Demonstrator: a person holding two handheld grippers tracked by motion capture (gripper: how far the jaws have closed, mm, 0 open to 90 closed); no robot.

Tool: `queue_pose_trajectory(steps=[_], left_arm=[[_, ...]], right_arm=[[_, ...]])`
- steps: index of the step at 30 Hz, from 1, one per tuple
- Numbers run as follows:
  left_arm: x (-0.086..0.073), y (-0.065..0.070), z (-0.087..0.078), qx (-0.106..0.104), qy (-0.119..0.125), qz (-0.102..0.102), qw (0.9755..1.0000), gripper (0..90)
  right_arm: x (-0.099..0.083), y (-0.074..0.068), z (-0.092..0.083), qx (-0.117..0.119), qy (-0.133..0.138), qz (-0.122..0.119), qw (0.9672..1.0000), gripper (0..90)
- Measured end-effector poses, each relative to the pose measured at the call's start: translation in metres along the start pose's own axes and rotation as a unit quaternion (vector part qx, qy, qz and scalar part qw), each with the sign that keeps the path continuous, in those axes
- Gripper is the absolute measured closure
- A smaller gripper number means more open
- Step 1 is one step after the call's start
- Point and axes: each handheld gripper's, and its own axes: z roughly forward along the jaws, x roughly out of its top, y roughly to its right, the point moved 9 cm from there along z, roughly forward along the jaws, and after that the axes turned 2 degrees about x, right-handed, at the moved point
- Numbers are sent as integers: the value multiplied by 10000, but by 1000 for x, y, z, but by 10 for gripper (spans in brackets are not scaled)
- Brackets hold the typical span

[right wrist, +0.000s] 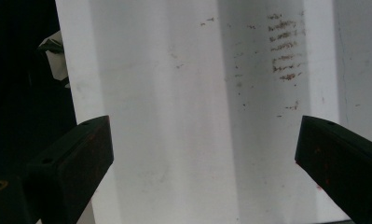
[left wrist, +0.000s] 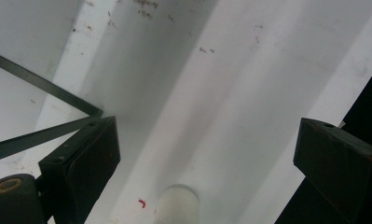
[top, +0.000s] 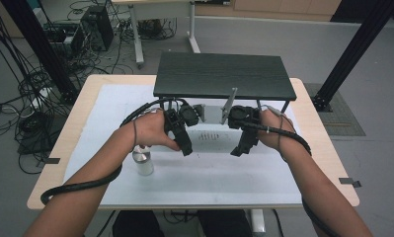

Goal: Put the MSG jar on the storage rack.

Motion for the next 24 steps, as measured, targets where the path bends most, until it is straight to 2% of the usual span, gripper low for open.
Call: queue_pose_trajectory(steps=[8, 12, 17, 20, 24], left_arm=[[-3, -1, -3, 45, 27, -7, 10000, 75], [-11, -2, -11, 68, 52, -12, 10000, 74], [-31, -7, -21, 135, 75, -119, 9998, 73], [-46, -11, -24, 193, -3, -208, 9996, 73], [-66, -14, -25, 280, 59, -363, 9989, 72]], right_arm=[[1, 1, 1, 3, -80, -18, 10000, 41], [0, 2, 1, -15, -75, -5, 10000, 40], [-4, 3, 2, 20, -63, 20, 10000, 41], [-7, 2, 3, -7, -52, 13, 10000, 39], [-9, 1, 4, -3, -21, 15, 10000, 39]])
